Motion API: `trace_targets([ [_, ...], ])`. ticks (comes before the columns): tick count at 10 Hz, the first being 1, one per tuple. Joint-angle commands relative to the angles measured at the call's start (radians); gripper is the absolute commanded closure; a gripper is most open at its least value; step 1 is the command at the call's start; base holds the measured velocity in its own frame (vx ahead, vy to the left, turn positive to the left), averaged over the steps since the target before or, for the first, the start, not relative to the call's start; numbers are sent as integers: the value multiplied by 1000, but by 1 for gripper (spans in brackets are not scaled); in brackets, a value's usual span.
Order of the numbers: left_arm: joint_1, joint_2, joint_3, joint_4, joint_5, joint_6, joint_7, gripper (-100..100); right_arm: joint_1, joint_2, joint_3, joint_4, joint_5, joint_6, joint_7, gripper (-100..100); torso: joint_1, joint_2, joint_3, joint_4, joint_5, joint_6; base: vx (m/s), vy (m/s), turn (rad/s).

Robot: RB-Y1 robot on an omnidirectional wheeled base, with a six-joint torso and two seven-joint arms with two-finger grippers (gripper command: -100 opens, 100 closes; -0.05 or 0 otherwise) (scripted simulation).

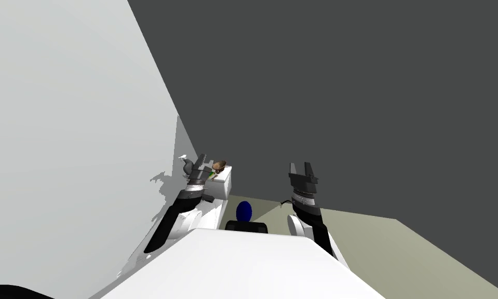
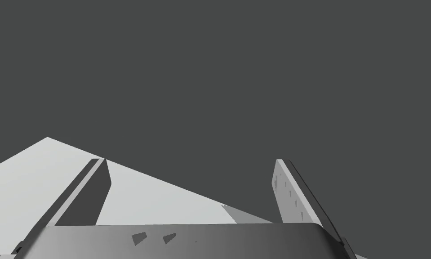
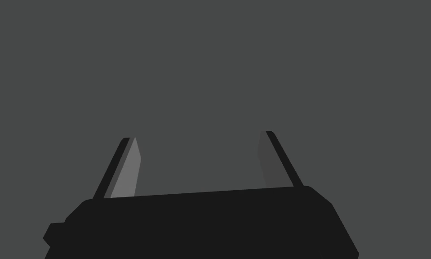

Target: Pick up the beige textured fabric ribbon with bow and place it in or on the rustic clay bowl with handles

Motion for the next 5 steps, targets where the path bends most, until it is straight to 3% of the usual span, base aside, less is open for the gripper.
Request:
trace_targets([
  [1,-6,9,3,10,5,30,8,-100,0,0,0,0,0,0,0,0,0,0,0,0,0,0,48,8,36],
  [5,9,60,38,48,45,141,65,-100,0,0,0,0,0,0,0,0,-1,1,1,0,0,0,44,-3,110],
])
